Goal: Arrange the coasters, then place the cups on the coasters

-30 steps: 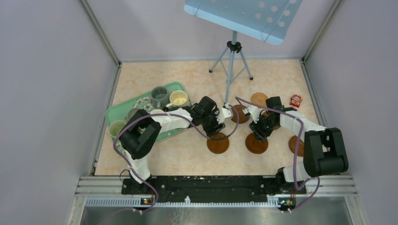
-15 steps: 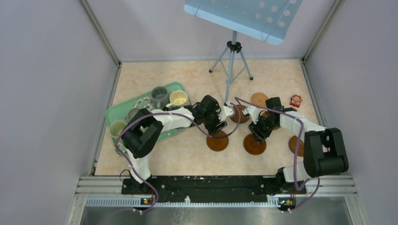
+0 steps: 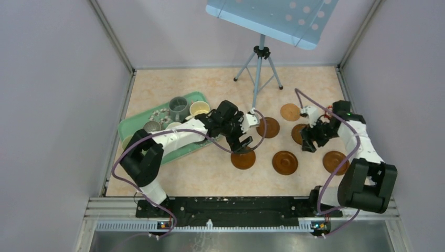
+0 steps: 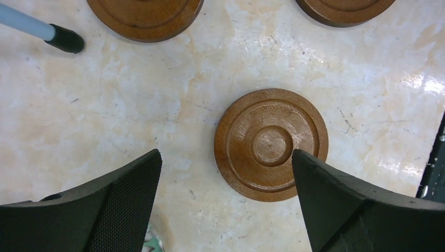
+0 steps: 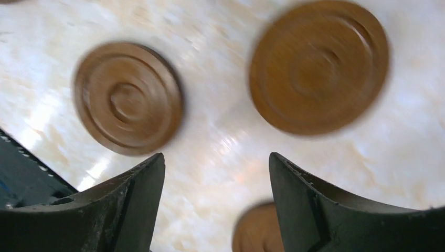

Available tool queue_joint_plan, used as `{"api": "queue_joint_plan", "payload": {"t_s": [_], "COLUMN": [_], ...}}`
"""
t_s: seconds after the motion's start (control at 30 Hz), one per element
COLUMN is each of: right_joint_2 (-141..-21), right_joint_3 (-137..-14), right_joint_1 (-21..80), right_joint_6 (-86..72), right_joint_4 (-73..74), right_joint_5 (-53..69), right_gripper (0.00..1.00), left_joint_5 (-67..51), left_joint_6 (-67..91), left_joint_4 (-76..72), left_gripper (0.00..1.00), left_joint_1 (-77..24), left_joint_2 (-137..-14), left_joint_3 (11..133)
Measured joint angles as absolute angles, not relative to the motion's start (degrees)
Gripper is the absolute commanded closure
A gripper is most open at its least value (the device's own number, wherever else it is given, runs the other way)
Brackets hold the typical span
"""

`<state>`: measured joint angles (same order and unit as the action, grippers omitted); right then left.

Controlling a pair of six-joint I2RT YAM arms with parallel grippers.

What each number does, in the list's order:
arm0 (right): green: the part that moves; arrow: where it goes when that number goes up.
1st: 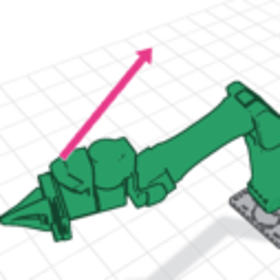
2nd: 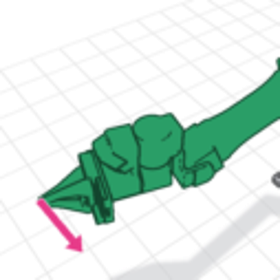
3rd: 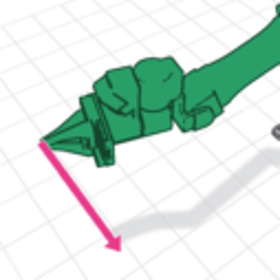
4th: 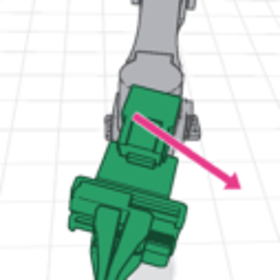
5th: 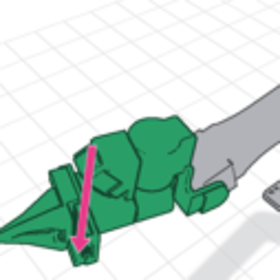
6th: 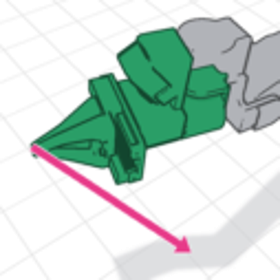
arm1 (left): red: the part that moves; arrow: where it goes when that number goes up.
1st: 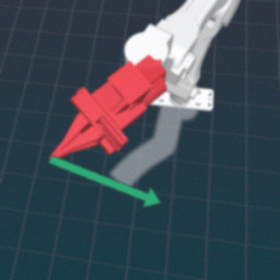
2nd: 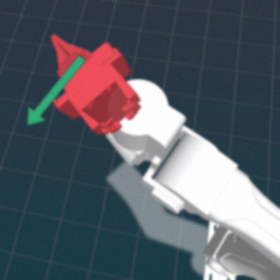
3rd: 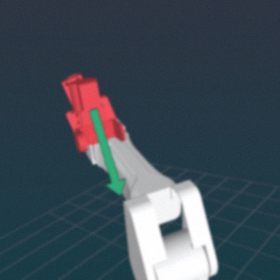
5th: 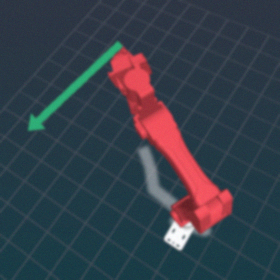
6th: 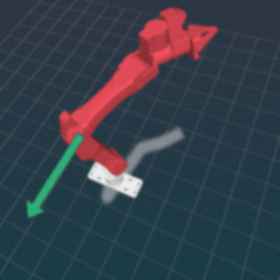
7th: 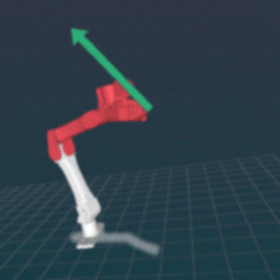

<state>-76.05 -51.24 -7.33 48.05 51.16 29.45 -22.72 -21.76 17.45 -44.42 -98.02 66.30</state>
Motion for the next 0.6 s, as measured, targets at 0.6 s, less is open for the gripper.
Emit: {"api": "queue_joint_plan", "payload": {"t_s": [0.6], "right_joint_2": [-87.9], "right_joint_3": [-54.59], "right_joint_1": [-36.27], "right_joint_6": [58.72], "right_joint_4": [52.71], "right_joint_5": [17.52], "right_gripper": [0.34], "left_joint_5": [-26.44], "left_joint_6": [-21.56], "left_joint_4": [22.61], "left_gripper": [0.01], "left_joint_1": [-35.24], "left_joint_2": [-94.08], "left_joint_3": [62.81]}}
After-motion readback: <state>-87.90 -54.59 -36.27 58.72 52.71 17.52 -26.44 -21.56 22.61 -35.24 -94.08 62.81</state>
